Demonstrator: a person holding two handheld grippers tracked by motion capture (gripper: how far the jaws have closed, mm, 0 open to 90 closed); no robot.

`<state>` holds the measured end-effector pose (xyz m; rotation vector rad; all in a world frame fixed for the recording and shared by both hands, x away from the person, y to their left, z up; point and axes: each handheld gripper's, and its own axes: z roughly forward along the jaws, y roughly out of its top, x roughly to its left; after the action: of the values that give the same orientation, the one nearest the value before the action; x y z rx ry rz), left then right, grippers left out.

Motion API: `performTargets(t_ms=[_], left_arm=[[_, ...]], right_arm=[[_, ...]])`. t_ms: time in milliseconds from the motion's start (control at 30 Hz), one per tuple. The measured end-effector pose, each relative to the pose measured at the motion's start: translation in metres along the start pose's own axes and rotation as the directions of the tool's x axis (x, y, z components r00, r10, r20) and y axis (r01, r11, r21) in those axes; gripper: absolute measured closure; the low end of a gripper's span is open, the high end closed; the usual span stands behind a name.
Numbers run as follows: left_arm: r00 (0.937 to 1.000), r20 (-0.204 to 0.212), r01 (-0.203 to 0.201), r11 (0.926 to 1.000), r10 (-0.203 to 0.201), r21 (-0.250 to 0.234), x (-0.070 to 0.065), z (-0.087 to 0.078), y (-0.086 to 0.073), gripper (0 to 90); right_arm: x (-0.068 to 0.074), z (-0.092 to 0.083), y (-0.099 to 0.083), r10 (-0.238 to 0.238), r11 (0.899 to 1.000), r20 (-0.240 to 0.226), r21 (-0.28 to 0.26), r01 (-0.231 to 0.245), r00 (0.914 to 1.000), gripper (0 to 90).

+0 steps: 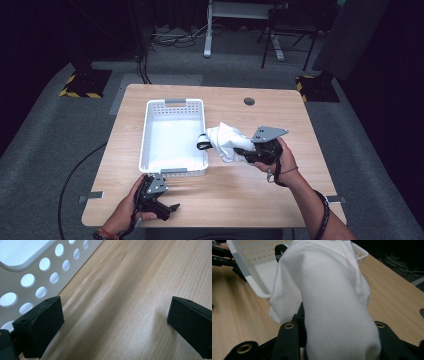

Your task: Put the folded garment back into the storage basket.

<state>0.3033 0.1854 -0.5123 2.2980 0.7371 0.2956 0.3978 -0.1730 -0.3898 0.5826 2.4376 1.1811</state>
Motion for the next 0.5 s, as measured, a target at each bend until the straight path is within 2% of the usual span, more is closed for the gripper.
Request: performTargets(t_ms=[233, 500], left_arm=[[1.0, 0.001, -0.001, 1.0, 0.001, 0.0, 0.0, 0.0, 0.0, 0.7], [1.0, 0.001, -0.001, 1.0, 0.001, 0.0, 0.0, 0.0, 0.0, 0.7]], right_arm=[[0.008, 0.011, 0.014, -0.017, 1.0, -0.022, -0.014, 0.017, 0.9996, 61.2], [0.016, 0.03, 0.03, -0.035, 0.999, -0.053, -0.007, 0.035, 0.998, 61.1]])
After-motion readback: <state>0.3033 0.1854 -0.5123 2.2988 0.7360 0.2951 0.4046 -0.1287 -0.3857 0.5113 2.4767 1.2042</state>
